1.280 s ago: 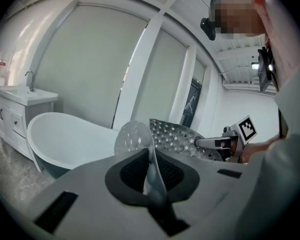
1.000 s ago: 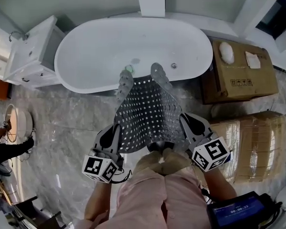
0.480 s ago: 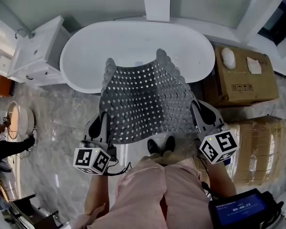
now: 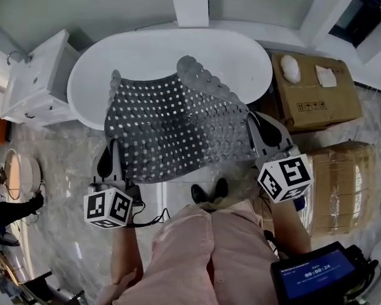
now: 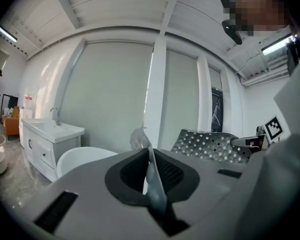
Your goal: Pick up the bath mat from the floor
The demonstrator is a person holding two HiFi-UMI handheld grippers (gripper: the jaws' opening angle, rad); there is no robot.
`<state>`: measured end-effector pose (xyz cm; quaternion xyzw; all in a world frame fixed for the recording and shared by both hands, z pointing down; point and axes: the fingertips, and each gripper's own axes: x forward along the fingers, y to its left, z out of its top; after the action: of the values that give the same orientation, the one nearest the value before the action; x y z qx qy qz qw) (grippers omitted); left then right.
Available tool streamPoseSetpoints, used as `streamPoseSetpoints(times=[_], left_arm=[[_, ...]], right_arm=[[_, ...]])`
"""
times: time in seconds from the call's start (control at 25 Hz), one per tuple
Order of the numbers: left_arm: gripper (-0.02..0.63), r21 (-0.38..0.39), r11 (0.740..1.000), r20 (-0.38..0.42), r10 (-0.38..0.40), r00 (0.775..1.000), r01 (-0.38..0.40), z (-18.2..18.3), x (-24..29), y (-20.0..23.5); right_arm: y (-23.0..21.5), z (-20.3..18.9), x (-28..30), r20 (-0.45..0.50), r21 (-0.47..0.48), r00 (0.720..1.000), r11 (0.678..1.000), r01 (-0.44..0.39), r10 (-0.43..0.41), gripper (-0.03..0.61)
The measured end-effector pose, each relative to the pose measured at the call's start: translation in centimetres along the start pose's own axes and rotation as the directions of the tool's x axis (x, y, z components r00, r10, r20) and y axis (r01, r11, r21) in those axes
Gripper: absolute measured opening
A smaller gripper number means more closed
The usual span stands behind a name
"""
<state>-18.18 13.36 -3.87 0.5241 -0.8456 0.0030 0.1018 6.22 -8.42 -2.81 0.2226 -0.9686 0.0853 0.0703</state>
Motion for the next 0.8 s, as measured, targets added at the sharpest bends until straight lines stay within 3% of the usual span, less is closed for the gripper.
streamPoseSetpoints(times=[0.8], left_arm=[[0.035,0.002,1.000,0.046,-0.021,0.999,0.021,1.8,0.7,-1.4]], right_arm=[[-0.8,1.2,-0.8,0.038,-0.022,0.999,0.999,0.030,-0.029,0.028]])
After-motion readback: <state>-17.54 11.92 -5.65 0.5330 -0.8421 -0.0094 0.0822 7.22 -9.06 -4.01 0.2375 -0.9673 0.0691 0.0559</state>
